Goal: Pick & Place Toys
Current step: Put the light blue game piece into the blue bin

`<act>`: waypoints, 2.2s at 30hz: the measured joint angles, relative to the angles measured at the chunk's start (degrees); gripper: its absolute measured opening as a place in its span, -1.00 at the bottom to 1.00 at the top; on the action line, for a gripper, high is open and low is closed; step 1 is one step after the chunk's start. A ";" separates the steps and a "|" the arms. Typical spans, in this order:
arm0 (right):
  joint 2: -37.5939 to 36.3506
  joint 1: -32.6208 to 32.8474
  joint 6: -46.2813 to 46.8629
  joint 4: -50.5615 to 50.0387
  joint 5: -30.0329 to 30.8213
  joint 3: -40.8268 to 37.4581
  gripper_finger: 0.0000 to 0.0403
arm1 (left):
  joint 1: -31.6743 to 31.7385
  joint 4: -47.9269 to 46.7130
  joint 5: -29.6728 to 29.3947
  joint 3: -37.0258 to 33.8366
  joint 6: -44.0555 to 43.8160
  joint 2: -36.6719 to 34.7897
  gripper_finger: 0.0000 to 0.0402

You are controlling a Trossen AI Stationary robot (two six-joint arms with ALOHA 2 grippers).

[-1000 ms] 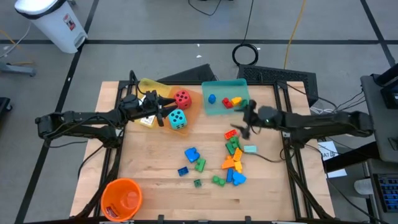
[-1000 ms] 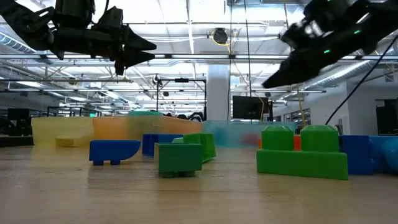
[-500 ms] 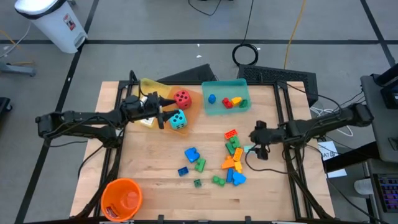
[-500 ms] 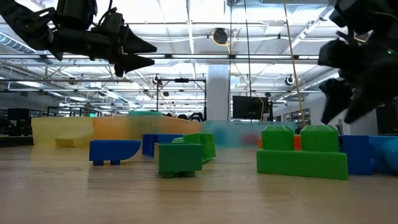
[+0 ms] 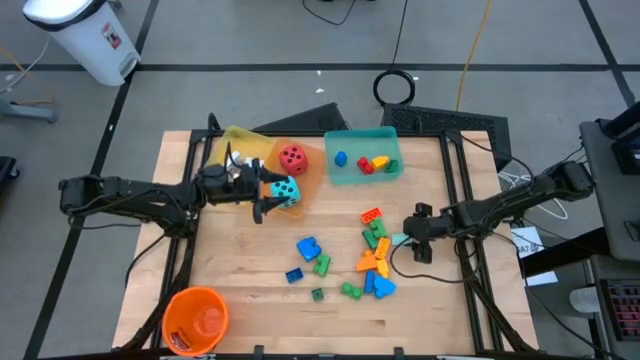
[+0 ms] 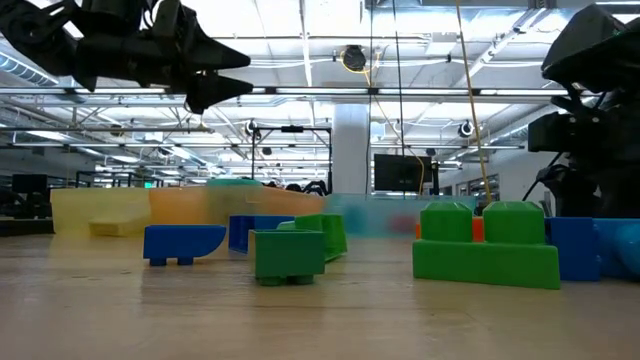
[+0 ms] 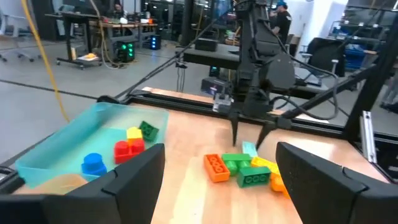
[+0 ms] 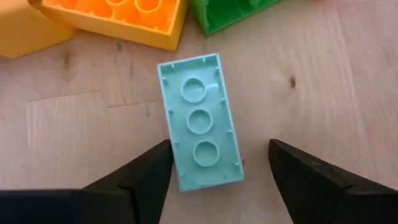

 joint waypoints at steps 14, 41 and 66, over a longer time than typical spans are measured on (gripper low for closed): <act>-1.18 1.89 -2.39 3.64 0.04 1.65 -0.63 | -6.21 0.16 -11.52 0.00 -9.15 0.00 0.56; 11.77 -1.58 -66.23 50.89 33.11 11.58 -0.63 | -12.12 6.97 -14.93 23.23 -11.55 31.85 0.56; 15.63 -14.86 -46.18 53.83 30.79 11.63 -0.61 | -10.89 -11.61 -16.97 35.71 -1.81 32.93 0.56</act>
